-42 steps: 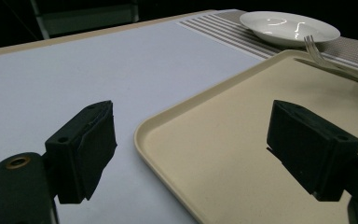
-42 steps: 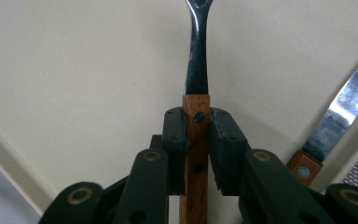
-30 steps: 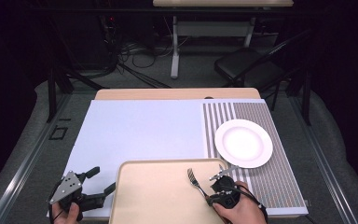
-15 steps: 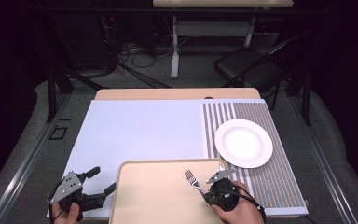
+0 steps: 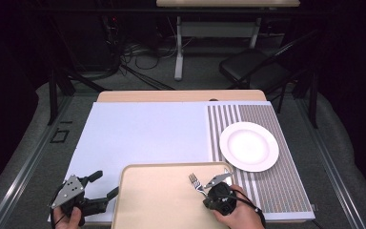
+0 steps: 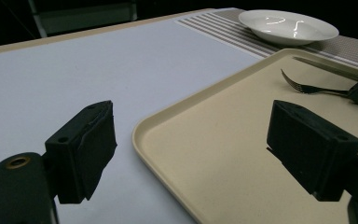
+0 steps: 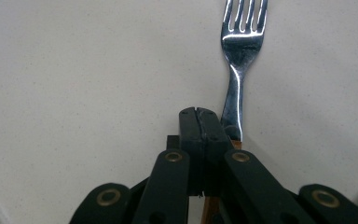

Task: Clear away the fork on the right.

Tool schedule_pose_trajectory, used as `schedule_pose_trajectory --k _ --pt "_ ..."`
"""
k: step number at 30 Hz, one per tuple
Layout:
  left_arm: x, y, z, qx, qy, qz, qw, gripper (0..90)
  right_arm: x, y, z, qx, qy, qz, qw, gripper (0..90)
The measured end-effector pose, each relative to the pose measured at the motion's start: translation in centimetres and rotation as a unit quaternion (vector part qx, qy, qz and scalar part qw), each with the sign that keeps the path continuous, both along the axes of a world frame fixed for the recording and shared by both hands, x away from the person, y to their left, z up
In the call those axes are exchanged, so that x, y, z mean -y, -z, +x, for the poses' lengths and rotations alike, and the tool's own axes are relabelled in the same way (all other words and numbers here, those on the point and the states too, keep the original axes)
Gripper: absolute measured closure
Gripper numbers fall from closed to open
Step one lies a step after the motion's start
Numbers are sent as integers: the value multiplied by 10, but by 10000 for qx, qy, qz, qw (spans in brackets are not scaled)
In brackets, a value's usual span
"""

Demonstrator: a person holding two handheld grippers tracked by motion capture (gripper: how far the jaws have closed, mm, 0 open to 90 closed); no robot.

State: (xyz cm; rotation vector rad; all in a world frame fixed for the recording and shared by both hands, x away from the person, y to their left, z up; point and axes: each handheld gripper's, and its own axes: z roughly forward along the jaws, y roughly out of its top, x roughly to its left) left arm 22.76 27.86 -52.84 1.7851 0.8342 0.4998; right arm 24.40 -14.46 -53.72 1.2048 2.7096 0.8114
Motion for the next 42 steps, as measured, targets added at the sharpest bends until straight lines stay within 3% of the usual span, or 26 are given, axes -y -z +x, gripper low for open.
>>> schedule_pose_trajectory --k 22,36,42 --pt "0 0 0 1 6 12 10000 157 33 -1 7 12 651 93 9978 900" --pt "0 0 0 -5 21 18 10000 157 40 -2 6 -37 695 54 9976 888" --pt "0 0 0 -14 28 29 10000 157 43 -9 5 86 632 235 9977 855"
